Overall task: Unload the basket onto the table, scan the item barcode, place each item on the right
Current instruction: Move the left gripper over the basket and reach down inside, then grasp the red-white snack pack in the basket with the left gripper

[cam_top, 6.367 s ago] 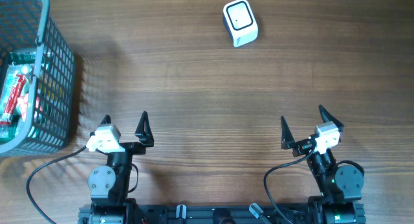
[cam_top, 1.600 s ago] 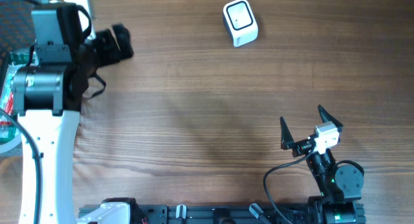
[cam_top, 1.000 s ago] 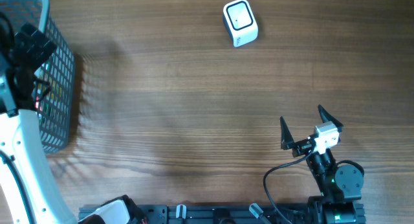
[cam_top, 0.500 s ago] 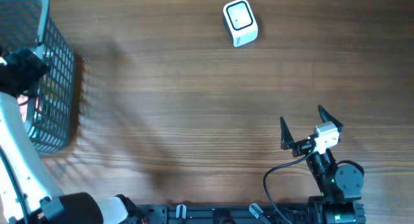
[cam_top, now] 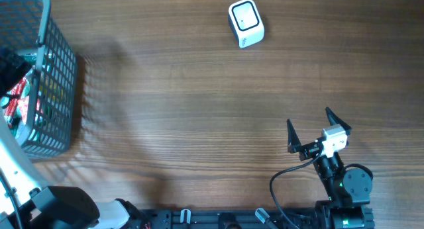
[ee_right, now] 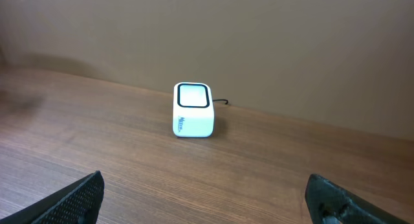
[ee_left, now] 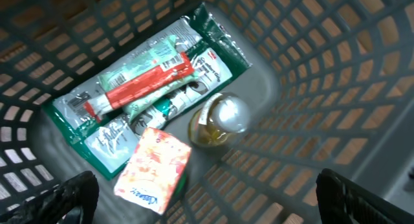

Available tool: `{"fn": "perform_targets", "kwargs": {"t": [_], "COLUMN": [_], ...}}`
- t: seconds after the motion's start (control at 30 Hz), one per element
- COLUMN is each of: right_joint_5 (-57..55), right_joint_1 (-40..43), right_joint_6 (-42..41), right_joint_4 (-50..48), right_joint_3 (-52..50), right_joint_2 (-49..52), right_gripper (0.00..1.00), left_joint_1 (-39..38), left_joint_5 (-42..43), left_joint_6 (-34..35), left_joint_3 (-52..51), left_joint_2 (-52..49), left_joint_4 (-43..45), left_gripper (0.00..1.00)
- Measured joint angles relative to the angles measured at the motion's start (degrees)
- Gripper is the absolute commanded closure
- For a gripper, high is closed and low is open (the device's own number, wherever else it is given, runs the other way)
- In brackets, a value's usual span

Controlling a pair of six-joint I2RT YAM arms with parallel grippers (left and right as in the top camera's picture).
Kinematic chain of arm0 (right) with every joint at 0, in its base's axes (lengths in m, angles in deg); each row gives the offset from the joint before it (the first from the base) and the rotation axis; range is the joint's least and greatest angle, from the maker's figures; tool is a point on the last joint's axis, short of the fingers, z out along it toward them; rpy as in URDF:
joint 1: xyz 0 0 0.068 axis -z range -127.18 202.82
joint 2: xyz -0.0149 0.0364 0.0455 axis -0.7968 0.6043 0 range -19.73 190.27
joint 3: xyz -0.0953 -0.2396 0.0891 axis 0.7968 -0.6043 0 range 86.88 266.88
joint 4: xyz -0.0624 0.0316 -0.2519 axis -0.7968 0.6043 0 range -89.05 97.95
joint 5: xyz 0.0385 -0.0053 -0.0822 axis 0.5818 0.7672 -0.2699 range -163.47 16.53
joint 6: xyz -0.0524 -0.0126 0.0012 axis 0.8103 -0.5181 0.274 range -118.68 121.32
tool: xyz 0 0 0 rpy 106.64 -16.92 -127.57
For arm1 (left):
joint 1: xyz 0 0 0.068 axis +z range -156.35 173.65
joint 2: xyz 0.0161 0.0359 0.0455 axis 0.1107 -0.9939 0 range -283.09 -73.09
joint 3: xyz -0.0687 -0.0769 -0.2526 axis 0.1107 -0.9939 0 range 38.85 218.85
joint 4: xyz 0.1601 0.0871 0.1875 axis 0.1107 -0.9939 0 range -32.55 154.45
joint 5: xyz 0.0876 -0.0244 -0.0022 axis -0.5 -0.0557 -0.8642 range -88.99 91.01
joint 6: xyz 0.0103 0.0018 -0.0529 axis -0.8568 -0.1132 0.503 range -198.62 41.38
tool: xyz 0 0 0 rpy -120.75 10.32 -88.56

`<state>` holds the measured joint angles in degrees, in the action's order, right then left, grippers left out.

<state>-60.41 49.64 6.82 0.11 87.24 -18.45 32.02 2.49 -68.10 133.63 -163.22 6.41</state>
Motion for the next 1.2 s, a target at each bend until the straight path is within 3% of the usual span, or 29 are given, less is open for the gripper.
{"fn": "perform_targets", "kwargs": {"t": [0.27, 0.6, 0.9, 1.03, 1.13, 1.2], "right_joint_5": [0.0, 0.0, 0.0, 0.0, 0.0, 0.0], "right_joint_1": [0.0, 0.0, 0.0, 0.0, 0.0, 0.0], "right_joint_6": [0.0, 0.0, 0.0, 0.0, 0.0, 0.0], "right_joint_4": [0.0, 0.0, 0.0, 0.0, 0.0, 0.0], "right_joint_3": [0.0, 0.0, 0.0, 0.0, 0.0, 0.0], "right_joint_2": [0.0, 0.0, 0.0, 0.0, 0.0, 0.0], "right_gripper": [0.00, 0.00, 0.00, 0.00, 0.00, 0.00], "left_joint_1": [4.3, 4.4, 4.4, 4.4, 4.4, 4.4], "left_joint_5": [0.2, 0.2, 0.2, 0.2, 0.2, 0.2], "left_joint_6": [-0.9, -7.9, -9.0, -9.6, -9.8, -9.9], "left_joint_3": [0.0, 0.0, -1.0, -2.8, -4.3, -4.6], "left_joint_2": [-5.4, -15.8, -20.0, -21.4, -21.9, -22.0], "left_joint_4": [-2.1, -6.1, -6.0, -4.7, -3.4, -2.9], "left_gripper": [0.00, 0.00, 0.01, 0.20, 0.27, 0.44]}}
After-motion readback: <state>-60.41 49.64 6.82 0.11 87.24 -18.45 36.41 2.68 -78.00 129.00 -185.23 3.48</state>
